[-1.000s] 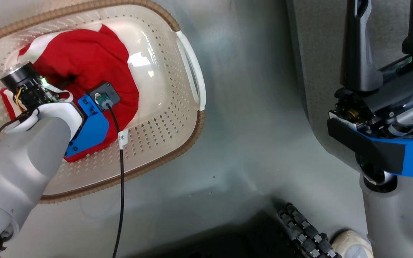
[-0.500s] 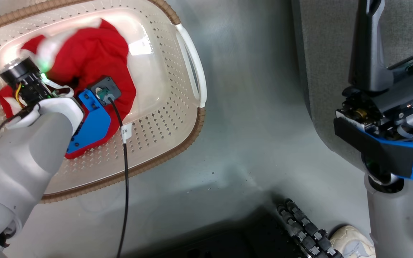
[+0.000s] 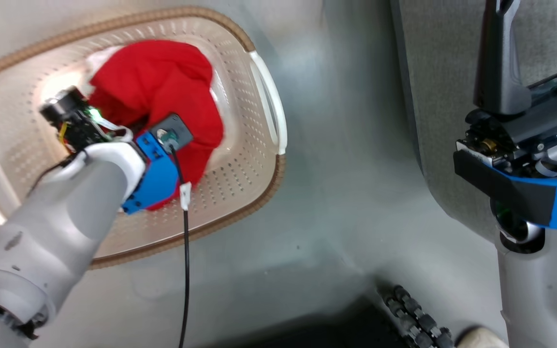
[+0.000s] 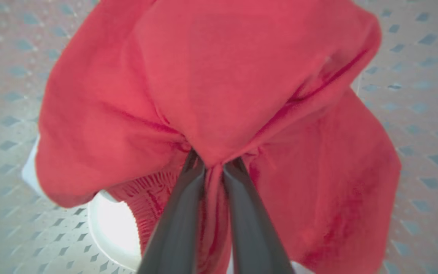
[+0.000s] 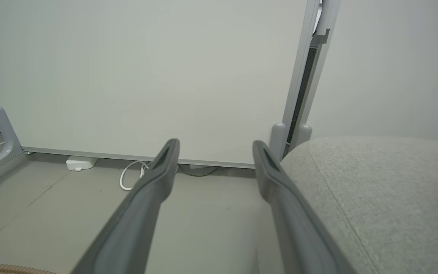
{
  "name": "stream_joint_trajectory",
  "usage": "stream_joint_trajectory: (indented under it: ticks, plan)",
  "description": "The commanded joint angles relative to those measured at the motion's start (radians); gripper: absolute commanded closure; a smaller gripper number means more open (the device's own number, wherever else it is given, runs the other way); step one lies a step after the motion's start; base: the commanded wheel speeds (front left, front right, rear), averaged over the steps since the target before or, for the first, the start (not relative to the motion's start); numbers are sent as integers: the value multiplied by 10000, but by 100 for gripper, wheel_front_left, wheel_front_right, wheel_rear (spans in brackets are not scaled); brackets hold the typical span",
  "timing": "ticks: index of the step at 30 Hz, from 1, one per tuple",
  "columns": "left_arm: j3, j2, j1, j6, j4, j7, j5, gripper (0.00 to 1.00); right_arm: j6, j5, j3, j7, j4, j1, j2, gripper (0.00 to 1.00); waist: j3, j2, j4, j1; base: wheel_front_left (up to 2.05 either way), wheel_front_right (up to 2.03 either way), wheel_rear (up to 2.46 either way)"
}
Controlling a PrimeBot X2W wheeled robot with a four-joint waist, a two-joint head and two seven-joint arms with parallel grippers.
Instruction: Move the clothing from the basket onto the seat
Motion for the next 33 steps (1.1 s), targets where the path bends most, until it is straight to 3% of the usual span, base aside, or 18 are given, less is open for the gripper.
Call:
stream_joint_trajectory:
  ticks: [1, 19, 26, 33]
  plan:
    - [-24, -75, 125, -7, -54, -153, -97, 100, 1, -58, -46, -6, 48, 75, 13, 0, -356, 0, 221, 1, 0, 0, 0]
    - [37, -1175, 1010, -7, -294, -2872, -2135, 100, 1, -676, -560, -5, 1235, 1540, 11, 0, -4074, 0, 1490, 1, 0, 0, 0]
    - [1104, -1177, 1298, 70, -1277, -3017, -2874, 100, 1, -762, -793, -5, 1679, 2366, 12, 0, -5507, 0, 1922, 1, 0, 0, 0]
    - [2706, -783, 2323, 407, -2961, -3013, -2597, 100, 1, -655, -892, -5, 2045, 3156, 10, 0, -6773, 0, 2173, 1, 0, 0, 0]
